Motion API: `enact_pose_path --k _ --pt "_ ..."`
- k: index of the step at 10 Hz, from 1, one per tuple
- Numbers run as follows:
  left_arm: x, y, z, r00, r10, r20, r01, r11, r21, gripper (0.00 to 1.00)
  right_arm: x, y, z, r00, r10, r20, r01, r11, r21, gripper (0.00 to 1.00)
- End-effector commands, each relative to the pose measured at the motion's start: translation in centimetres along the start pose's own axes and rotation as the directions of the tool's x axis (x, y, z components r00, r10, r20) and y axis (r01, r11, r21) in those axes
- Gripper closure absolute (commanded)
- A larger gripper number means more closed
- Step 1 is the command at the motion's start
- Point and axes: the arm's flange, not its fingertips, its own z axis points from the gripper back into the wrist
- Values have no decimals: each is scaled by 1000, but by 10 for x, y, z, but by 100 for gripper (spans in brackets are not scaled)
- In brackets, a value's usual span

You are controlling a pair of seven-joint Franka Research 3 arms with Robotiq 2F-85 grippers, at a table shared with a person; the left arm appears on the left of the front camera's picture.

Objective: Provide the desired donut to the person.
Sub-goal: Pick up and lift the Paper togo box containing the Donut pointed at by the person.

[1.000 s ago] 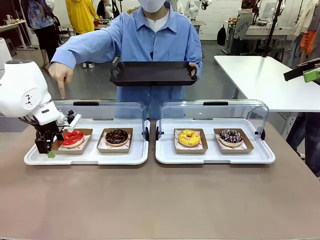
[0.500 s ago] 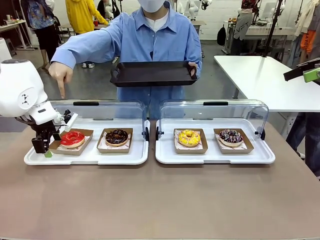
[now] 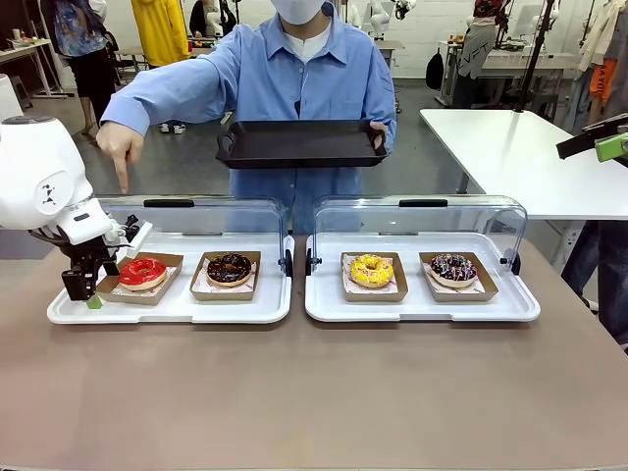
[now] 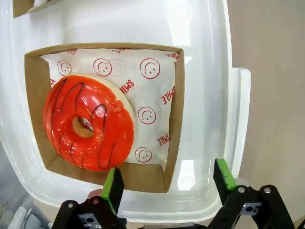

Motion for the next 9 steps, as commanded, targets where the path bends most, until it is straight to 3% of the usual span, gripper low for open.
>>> enact_pose_path --k 1,2,3,5,6,7,9 --pt "-3 -3 -2 1000 -8 11 7 1000 11 54 0 0 0 1000 4 8 -4 1000 8 0" --pt "-3 -2 -2 1000 -3 6 3 1000 0 94 0 0 0 1000 4 8 -4 1000 8 0" --pt "-3 -2 -4 1000 -3 2 3 1000 -6 100 0 0 0 1000 4 8 -4 1000 8 0" --pt "-2 -3 -5 1000 -6 -2 6 1000 -21 100 0 0 0 1000 4 8 -4 1000 8 0" --pt "-2 -1 -6 1000 -13 -7 12 999 -31 91 0 0 0 1000 4 8 -4 1000 8 0" --pt "-2 -2 -8 1000 -13 -9 13 999 -37 100 0 0 0 1000 4 8 -4 1000 8 0" --pt "-1 -1 -8 1000 -17 -5 17 999 -45 100 0 0 0 1000 4 8 -4 1000 8 0"
